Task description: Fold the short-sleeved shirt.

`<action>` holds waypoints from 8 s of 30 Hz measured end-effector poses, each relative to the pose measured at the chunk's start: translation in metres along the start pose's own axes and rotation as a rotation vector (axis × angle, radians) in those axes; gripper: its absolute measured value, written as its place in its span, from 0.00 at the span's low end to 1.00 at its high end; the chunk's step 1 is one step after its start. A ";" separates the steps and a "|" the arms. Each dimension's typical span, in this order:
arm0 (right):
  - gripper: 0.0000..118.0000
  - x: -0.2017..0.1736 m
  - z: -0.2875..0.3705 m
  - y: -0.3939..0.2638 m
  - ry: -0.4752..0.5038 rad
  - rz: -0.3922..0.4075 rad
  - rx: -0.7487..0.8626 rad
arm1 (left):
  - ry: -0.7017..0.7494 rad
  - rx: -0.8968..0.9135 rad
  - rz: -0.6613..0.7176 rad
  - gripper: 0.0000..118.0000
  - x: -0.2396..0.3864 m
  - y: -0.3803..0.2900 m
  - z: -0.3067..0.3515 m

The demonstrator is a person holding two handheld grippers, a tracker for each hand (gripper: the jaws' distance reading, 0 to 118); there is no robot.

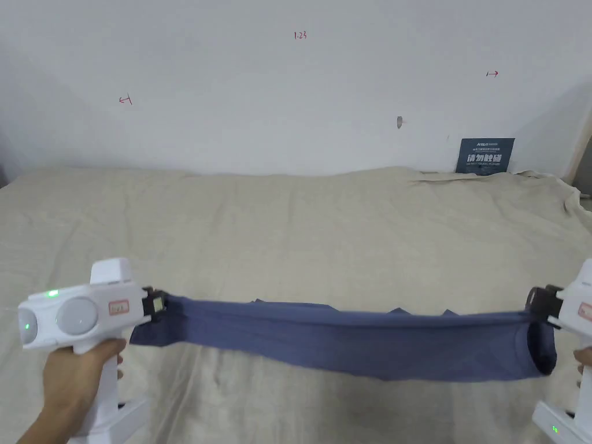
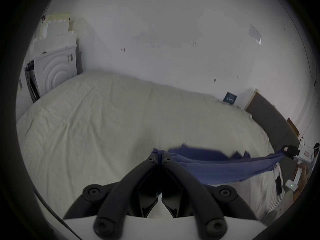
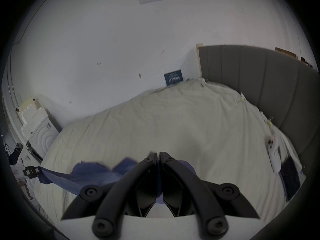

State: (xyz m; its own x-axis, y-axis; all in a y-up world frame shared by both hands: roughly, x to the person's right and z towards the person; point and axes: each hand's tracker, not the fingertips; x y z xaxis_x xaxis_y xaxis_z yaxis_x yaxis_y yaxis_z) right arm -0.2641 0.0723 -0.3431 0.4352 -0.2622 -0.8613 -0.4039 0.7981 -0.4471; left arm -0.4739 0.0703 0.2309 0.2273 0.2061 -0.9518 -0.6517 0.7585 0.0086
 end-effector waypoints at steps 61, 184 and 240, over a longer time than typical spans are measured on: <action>0.60 -0.036 0.236 -0.078 -0.091 0.215 0.276 | -0.019 0.297 -0.200 0.60 0.094 -0.089 0.177; 0.04 -0.001 0.105 0.005 0.081 0.063 -0.048 | -0.074 0.097 -0.051 0.00 0.004 0.013 0.083; 0.04 -0.032 -0.050 -0.065 -0.006 0.187 -0.197 | 0.097 0.005 0.052 0.00 -0.026 -0.060 -0.011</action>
State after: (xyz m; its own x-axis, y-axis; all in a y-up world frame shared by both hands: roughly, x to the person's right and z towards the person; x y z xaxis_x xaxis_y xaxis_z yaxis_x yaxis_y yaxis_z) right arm -0.2925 0.0019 -0.2989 0.3426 -0.1169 -0.9322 -0.6258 0.7116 -0.3193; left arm -0.4489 0.0122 0.2517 0.1219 0.1848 -0.9752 -0.6570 0.7515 0.0603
